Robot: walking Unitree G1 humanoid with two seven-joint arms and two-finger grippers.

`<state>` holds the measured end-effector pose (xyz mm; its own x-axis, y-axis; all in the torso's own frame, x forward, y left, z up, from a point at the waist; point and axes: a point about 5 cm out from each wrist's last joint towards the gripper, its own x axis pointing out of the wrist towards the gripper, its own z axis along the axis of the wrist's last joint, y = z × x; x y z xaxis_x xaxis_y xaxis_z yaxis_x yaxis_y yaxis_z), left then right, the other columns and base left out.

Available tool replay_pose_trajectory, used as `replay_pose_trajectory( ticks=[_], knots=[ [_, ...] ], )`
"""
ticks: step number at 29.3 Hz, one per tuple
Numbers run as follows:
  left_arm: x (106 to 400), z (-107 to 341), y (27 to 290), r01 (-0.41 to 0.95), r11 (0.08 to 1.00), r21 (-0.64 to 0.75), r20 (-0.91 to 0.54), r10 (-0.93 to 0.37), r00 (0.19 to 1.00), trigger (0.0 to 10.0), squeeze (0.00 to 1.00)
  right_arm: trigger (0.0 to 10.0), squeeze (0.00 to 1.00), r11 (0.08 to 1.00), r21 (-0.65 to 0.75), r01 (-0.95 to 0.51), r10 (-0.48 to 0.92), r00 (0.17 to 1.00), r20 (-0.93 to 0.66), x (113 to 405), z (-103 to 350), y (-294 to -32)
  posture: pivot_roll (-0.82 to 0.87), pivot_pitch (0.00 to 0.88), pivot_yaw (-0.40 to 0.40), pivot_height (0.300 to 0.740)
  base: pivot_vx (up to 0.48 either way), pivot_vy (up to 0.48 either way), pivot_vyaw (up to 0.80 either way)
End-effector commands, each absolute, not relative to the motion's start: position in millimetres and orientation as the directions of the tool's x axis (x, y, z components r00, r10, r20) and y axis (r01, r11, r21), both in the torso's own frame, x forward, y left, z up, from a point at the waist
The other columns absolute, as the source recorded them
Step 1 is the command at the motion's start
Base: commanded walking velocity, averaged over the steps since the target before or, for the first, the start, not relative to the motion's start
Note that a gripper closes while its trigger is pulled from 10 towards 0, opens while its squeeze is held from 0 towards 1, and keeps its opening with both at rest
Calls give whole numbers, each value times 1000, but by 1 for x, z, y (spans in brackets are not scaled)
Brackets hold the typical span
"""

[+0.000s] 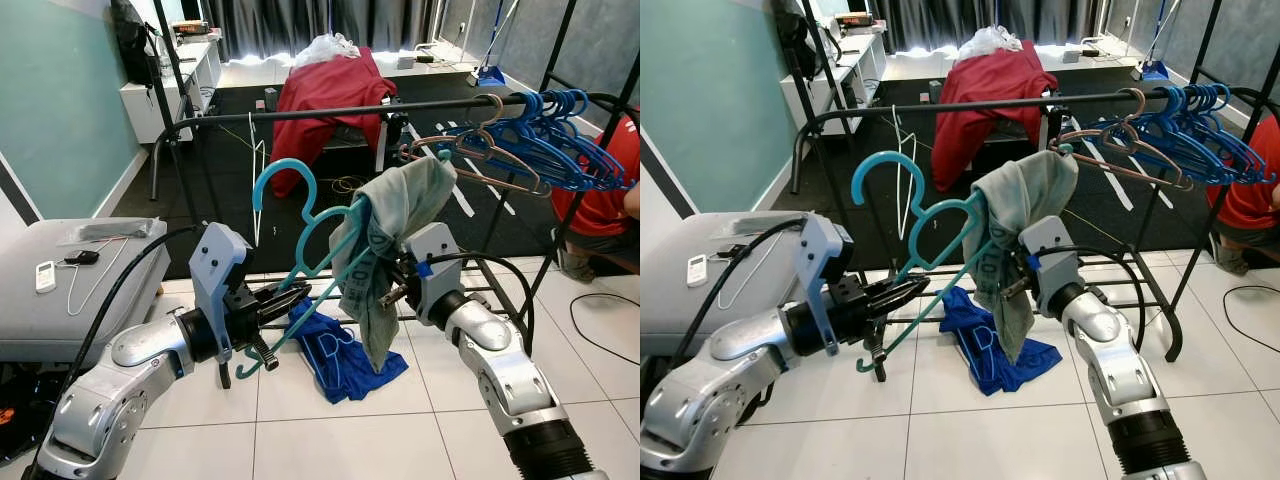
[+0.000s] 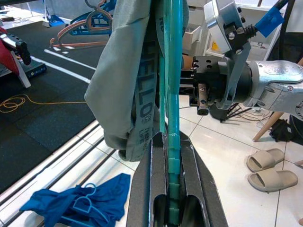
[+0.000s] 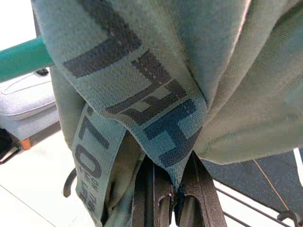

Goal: Hang hanger

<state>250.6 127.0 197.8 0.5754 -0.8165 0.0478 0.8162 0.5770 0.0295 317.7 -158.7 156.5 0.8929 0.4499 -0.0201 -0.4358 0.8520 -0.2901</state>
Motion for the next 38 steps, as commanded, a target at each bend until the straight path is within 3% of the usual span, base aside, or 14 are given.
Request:
replay_pose_trajectory(
  ticks=[1, 6, 7, 8, 14, 19, 20, 21, 25, 26, 27, 30, 32, 38],
  knots=[
    [250, 194, 129, 813, 582, 29, 12, -813, 582, 0, 0, 0, 0, 851, -290, -437, 457, 890, 0, 320, 159, -157, -67, 0, 44, 740, 0, 0, 0],
    [270, 147, 167, 652, 743, 154, -279, -600, 750, 78, 0, 0, 0, 842, -174, -510, 527, 848, 64, 314, 172, -151, -71, 0, 49, 740, 0, 0, 0],
    [271, 130, 190, 607, 757, 241, -386, -499, 776, 2353, 0, 0, 0, 823, -132, -553, 565, 820, 88, 310, 180, -150, -76, 0, 51, 740, 0, 0, 0],
    [269, 121, 207, 590, 753, 293, -444, -439, 781, 2353, 0, 0, 0, 809, -112, -577, 587, 803, 103, 307, 185, -151, -77, 0, 51, 740, 0, 0, 0],
    [262, 128, 235, 608, 702, 370, -489, -410, 770, 3686, 0, 0, 0, 832, -103, -546, 555, 826, 99, 310, 187, -164, -72, 0, 46, 740, 0, 0, 0],
    [257, 152, 247, 623, 687, 374, -442, -458, 771, 3451, 0, 0, 0, 848, -109, -518, 526, 848, 66, 312, 182, -168, -67, 0, 43, 740, 0, 0, 0],
    [256, 156, 246, 634, 686, 357, -423, -487, 764, 3451, 0, 0, 0, 850, -111, -515, 523, 851, 57, 313, 180, -168, -67, 0, 43, 740, 0, 0, 0],
    [242, 176, 235, 730, 638, 244, -313, -661, 682, 4902, 0, 0, 0, 873, -126, -471, 472, 881, -25, 317, 168, -175, -64, 0, 39, 740, 0, 0, 0],
    [235, 187, 232, 772, 605, 197, -236, -735, 636, 4902, 0, 0, 0, 887, -141, -439, 433, 898, -75, 318, 161, -180, -64, 0, 39, 740, 0, 0, 0],
    [224, 192, 234, 814, 565, 136, -212, -786, 581, 7686, 0, 0, 0, 915, -150, -375, 363, 926, -103, 322, 156, -190, -62, 0, 36, 740, 0, 0, 0],
    [213, 194, 237, 855, 512, 87, -198, -832, 519, 9216, 0, 0, 0, 936, -155, -318, 301, 946, -119, 324, 153, -199, -60, 0, 34, 740, 0, 0, 0],
    [194, 197, 244, 905, 426, 3, -155, -894, 421, 8510, 0, 0, 0, 971, -155, -181, 165, 980, -107, 329, 153, -219, -57, 0, 34, 740, 0, 0, 0],
    [183, 190, 247, 923, 381, -54, -151, -917, 369, 9412, 0, 0, 0, 988, -122, -96, 88, 994, -72, 331, 157, -232, -54, 0, 31, 740, 0, 0, 0],
    [178, 172, 243, 917, 380, -121, -180, -917, 356, 10000, 0, 0, 0, 985, -132, -109, 98, 992, -84, 332, 153, -230, -49, 0, 27, 740, 0, 0, 0]
  ],
)
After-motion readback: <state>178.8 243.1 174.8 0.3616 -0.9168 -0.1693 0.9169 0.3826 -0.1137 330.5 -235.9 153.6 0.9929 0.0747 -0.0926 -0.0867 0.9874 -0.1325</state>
